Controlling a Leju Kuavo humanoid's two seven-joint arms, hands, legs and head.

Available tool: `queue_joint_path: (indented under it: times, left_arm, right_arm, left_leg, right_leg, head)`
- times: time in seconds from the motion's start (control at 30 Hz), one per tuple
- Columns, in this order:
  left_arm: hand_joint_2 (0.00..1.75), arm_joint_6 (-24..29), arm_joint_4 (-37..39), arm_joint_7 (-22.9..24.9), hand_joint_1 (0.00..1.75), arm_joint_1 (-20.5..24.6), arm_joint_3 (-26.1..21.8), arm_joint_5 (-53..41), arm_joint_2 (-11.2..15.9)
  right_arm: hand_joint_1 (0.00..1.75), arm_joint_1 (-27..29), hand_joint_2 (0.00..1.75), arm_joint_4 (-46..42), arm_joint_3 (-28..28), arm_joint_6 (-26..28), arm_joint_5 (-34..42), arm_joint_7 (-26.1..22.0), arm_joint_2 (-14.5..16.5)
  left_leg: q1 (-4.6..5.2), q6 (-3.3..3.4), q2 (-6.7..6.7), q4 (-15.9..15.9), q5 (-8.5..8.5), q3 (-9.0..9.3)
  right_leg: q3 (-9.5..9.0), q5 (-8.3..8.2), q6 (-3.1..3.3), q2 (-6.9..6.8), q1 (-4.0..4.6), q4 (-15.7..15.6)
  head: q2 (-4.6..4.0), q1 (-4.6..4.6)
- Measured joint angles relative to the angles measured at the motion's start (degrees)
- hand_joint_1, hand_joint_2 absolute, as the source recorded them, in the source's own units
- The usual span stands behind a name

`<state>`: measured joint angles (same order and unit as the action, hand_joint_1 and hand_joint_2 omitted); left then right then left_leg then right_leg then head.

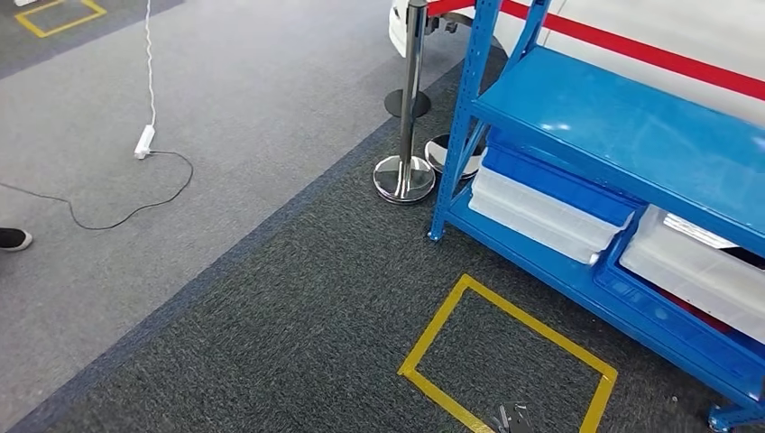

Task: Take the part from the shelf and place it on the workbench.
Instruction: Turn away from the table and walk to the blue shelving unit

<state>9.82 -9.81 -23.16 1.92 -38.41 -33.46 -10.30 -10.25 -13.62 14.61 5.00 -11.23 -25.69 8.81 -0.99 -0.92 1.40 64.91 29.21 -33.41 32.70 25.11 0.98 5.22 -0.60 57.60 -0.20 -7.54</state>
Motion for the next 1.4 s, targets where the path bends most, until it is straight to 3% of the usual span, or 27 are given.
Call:
queue_joint_path:
  times: [0.03, 0.1, 0.17, 0.23, 0.3, 0.37, 0.4, 0.43, 0.47, 0.53, 0.6, 0.67, 0.7, 0.77, 0.83, 0.87, 0.9, 0.93, 0.97, 1.03, 1.1, 1.17, 1.2, 1.27, 1.3, 1.33, 1.4]
  left_arm:
    - [0.00, -0.11, 0.00, -0.10, 0.00, -0.03, 0.12, -0.39, -0.04]
    - [0.00, -0.37, 0.00, -0.39, 0.00, -0.06, 0.37, -0.95, -0.09]
    - [0.00, -0.61, 0.00, -0.66, 0.00, 0.02, 0.60, -1.21, -0.19]
    - [0.00, -0.90, 0.00, -0.79, 0.00, 0.00, 0.75, -1.30, -0.28]
    - [0.00, -1.32, 0.00, -0.80, 0.00, -0.23, 0.85, -1.29, -0.33]
    - [0.00, -1.68, 0.00, -0.69, 0.00, -0.47, 0.92, -1.27, -0.29]
    - [0.00, -1.80, 0.00, -0.59, 0.00, -0.53, 0.96, -1.27, -0.27]
    - [0.00, -1.91, 0.00, -0.46, 0.00, -0.53, 0.99, -1.29, -0.25]
    - [0.00, -1.98, 0.00, -0.32, 0.00, -0.50, 1.05, -1.31, -0.25]
    - [0.00, -2.06, 0.00, -0.07, 0.00, -0.46, 1.19, -1.38, -0.26]
    - [0.00, -2.06, 0.00, 0.17, 0.00, -0.39, 1.28, -1.44, -0.25]
    - [0.00, -2.06, 0.00, 0.35, 0.00, -0.13, 1.35, -1.47, -0.25]
    - [0.00, -2.06, 0.00, 0.38, 0.00, 0.01, 1.39, -1.48, -0.25]
    - [0.00, -2.06, 0.00, 0.42, 0.00, 0.06, 1.45, -1.49, -0.24]
    - [0.00, -2.06, 0.01, 0.43, 0.00, -0.15, 1.45, -1.50, -0.23]
    - [0.00, -2.06, 0.02, 0.43, 0.00, -0.27, 1.45, -1.50, -0.23]
    - [0.00, -2.07, 0.02, 0.43, 0.00, -0.39, 1.45, -1.51, -0.23]
    - [0.00, -2.10, 0.02, 0.43, 0.00, -0.46, 1.45, -1.51, -0.23]
    - [0.00, -2.15, 0.02, 0.43, 0.00, -0.50, 1.45, -1.51, -0.22]
    - [0.00, -2.31, 0.02, 0.43, 0.00, -0.57, 1.45, -1.53, -0.16]
    - [0.00, -2.43, 0.02, 0.44, 0.00, -0.52, 1.46, -1.54, -0.08]
    - [0.00, -2.54, 0.02, 0.47, 0.00, -0.31, 1.47, -1.53, -0.06]
    - [0.00, -2.59, 0.02, 0.48, 0.00, -0.23, 1.48, -1.53, -0.08]
    - [0.00, -2.66, 0.02, 0.47, 0.00, -0.29, 1.49, -1.51, -0.13]
    - [0.00, -2.68, 0.02, 0.46, 0.00, -0.39, 1.49, -1.52, -0.14]
    - [0.00, -2.69, 0.02, 0.45, 0.00, -0.49, 1.48, -1.53, -0.14]
    - [0.00, -2.72, 0.02, 0.45, 0.00, -0.60, 1.47, -1.56, -0.13]
  right_arm:
    - [0.00, 0.10, 1.75, 0.00, 0.05, -0.08, 0.37, -0.39, -0.04]
    - [0.00, 0.60, 1.75, 0.00, 0.31, -0.22, 0.92, -1.30, -0.24]
    - [0.00, 1.45, 1.75, 0.01, 0.69, -0.37, 1.13, -1.88, -0.65]
    - [0.00, 2.14, 1.75, 0.04, 1.03, -0.49, 1.13, -2.15, -1.11]
    - [0.00, 2.33, 1.75, 0.07, 1.26, -0.56, 1.13, -2.26, -1.39]
    - [0.00, 2.46, 1.75, 0.08, 1.40, -0.56, 1.13, -2.27, -1.53]
    - [0.00, 2.63, 1.75, 0.08, 1.45, -0.55, 1.13, -2.26, -1.63]
    - [0.00, 2.81, 1.75, 0.09, 1.47, -0.54, 1.11, -2.22, -1.74]
    - [0.00, 2.95, 1.75, 0.09, 1.49, -0.52, 1.10, -2.19, -1.85]
    - [0.00, 2.90, 1.75, 0.09, 1.50, -0.50, 1.07, -2.12, -2.03]
    - [0.00, 2.68, 1.75, 0.08, 1.49, -0.50, 1.00, -2.08, -2.09]
    - [0.00, 2.72, 1.75, 0.08, 1.50, -0.50, 0.93, -2.02, -2.12]
    - [0.00, 2.83, 1.75, 0.09, 1.51, -0.50, 0.91, -2.01, -2.12]
    - [0.00, 2.83, 1.75, 0.09, 1.52, -0.51, 0.90, -1.96, -2.10]
    - [0.00, 2.71, 1.75, 0.09, 1.52, -0.52, 0.89, -1.95, -2.08]
    - [0.00, 2.72, 1.75, 0.09, 1.52, -0.52, 0.89, -1.95, -2.08]
    - [0.00, 2.81, 1.75, 0.09, 1.52, -0.52, 0.89, -1.96, -2.08]
    - [0.00, 2.91, 1.75, 0.09, 1.52, -0.52, 0.89, -1.96, -2.08]
    - [0.00, 3.00, 1.75, 0.09, 1.52, -0.52, 0.89, -1.98, -2.08]
    - [0.00, 3.02, 1.75, 0.09, 1.52, -0.52, 0.89, -2.04, -2.05]
    - [0.00, 2.98, 1.75, 0.10, 1.53, -0.52, 0.88, -2.10, -2.01]
    - [0.00, 3.16, 1.75, 0.10, 1.57, -0.52, 0.87, -2.12, -2.02]
    - [0.00, 3.30, 1.75, 0.11, 1.62, -0.52, 0.87, -2.13, -2.08]
    - [0.00, 3.32, 1.75, 0.11, 1.75, -0.54, 0.83, -2.15, -2.19]
    - [0.00, 3.21, 1.75, 0.11, 1.81, -0.55, 0.81, -2.16, -2.22]
    - [0.00, 3.08, 1.75, 0.11, 1.85, -0.56, 0.79, -2.17, -2.21]
    - [0.00, 3.05, 1.75, 0.11, 1.94, -0.56, 0.78, -2.17, -2.21]
  left_leg:
    - [-0.14, 0.10, 1.31, -3.41, -1.33, 1.40]
    - [-0.10, 0.38, 2.97, -6.33, -1.87, 2.57]
    - [0.05, 0.96, 1.99, -6.60, -2.02, 2.68]
    - [-0.05, 1.76, 0.50, -7.06, -2.34, 2.81]
    - [0.03, 2.31, -1.21, -7.33, -2.44, 2.81]
    - [0.23, 2.52, -3.04, -7.32, -2.29, 2.76]
    - [0.29, 2.54, -3.90, -7.32, -2.19, 2.80]
    - [0.32, 2.49, -4.66, -7.31, -2.08, 2.90]
    - [0.33, 2.39, -5.37, -7.31, -1.96, 3.07]
    - [0.51, 1.95, -6.62, -7.29, -1.60, 3.50]
    - [0.75, 1.34, -7.73, -7.28, -1.25, 3.85]
    - [0.88, 0.72, -8.76, -7.42, -1.01, 4.25]
    - [0.83, 0.38, -8.29, -7.16, -0.66, 4.36]
    - [0.65, -0.17, -5.50, -3.97, 1.61, 3.25]
    - [0.43, -0.42, -2.61, 3.42, 5.41, -0.14]
    - [0.40, -0.48, -2.14, 6.90, 6.66, -1.87]
    - [0.39, -0.48, -1.96, 8.88, 6.87, -2.96]
    - [0.40, -0.40, -1.86, 8.56, 5.79, -3.05]
    - [0.40, -0.22, -1.53, 5.89, 3.65, -2.09]
    - [0.35, 0.36, 1.04, -2.06, -0.65, 0.97]
    - [0.38, 0.77, 3.18, -6.43, -1.99, 2.58]
    - [0.45, 1.16, 2.53, -7.05, -1.95, 2.87]
    - [0.39, 1.49, 1.85, -7.39, -2.17, 3.07]
    - [0.13, 2.24, 0.27, -8.11, -2.61, 3.41]
    - [0.17, 2.45, -0.60, -8.28, -2.68, 3.48]
    - [0.22, 2.59, -1.49, -8.31, -2.64, 3.48]
    - [0.28, 2.55, -3.26, -8.27, -2.45, 3.52]
  right_leg:
    - [0.15, 0.11, -0.29, 0.75, 0.04, 0.30]
    - [0.61, 0.11, -1.07, 1.98, -0.03, 0.64]
    - [0.97, -0.03, -1.92, 2.91, -0.22, 0.63]
    - [1.89, 1.15, -2.49, 0.73, -0.15, 2.33]
    - [4.84, 4.49, -2.87, -3.03, -0.06, 8.34]
    - [8.37, 7.23, -3.14, -4.53, -0.20, 15.38]
    - [9.03, 7.23, -3.21, -4.81, -0.25, 16.77]
    - [8.47, 6.14, -3.19, -5.09, -0.28, 15.78]
    - [6.76, 4.31, -3.07, -5.58, -0.25, 12.67]
    - [2.42, 1.23, -2.40, -7.91, 0.16, 4.66]
    - [0.57, 0.52, -1.53, -9.21, 0.70, 0.90]
    - [0.66, 0.55, -0.85, -8.10, 0.77, 0.64]
    - [0.57, 0.42, -0.56, -7.45, 0.60, 0.43]
    - [0.34, 0.12, 0.13, -6.15, 0.17, 0.02]
    - [0.41, 0.05, 0.57, -4.77, 0.14, -0.01]
    - [0.42, 0.05, 0.65, -3.95, 0.19, 0.02]
    - [0.41, 0.05, 0.68, -3.10, 0.25, 0.07]
    - [0.36, 0.06, 0.67, -2.20, 0.28, 0.14]
    - [0.29, 0.08, 0.62, -1.29, 0.30, 0.23]
    - [0.35, 0.18, 0.39, 0.33, 0.31, 0.56]
    - [0.74, 0.16, -0.21, 1.65, 0.18, 0.83]
    - [1.13, -0.09, -1.09, 2.87, 0.01, 0.74]
    - [1.22, -0.05, -1.42, 2.41, -0.03, 0.82]
    - [2.31, 1.42, -1.94, -0.84, 0.08, 3.07]
    - [3.66, 3.00, -2.13, -2.90, -0.02, 5.89]
    - [5.57, 4.80, -2.41, -4.13, -0.14, 9.63]
    - [8.67, 6.67, -2.91, -4.79, -0.52, 15.62]
  head:
    - [0.01, 0.00]
    - [0.01, 0.00]
    - [0.01, 0.00]
    - [0.01, 0.01]
    - [0.01, 0.02]
    - [0.00, 0.02]
    - [0.00, 0.02]
    - [0.00, 0.02]
    - [0.01, 0.02]
    - [0.01, 0.02]
    - [0.01, 0.02]
    - [0.01, 0.02]
    - [0.02, 0.02]
    - [0.01, 0.00]
    - [0.01, -0.01]
    - [0.01, 0.00]
    - [0.01, 0.00]
    - [0.01, 0.00]
    - [0.01, 0.00]
    - [0.00, 0.00]
    - [0.00, 0.00]
    - [0.01, 0.00]
    - [0.01, 0.01]
    - [0.01, 0.02]
    - [0.01, 0.02]
    - [0.01, 0.02]
    - [0.02, 0.02]
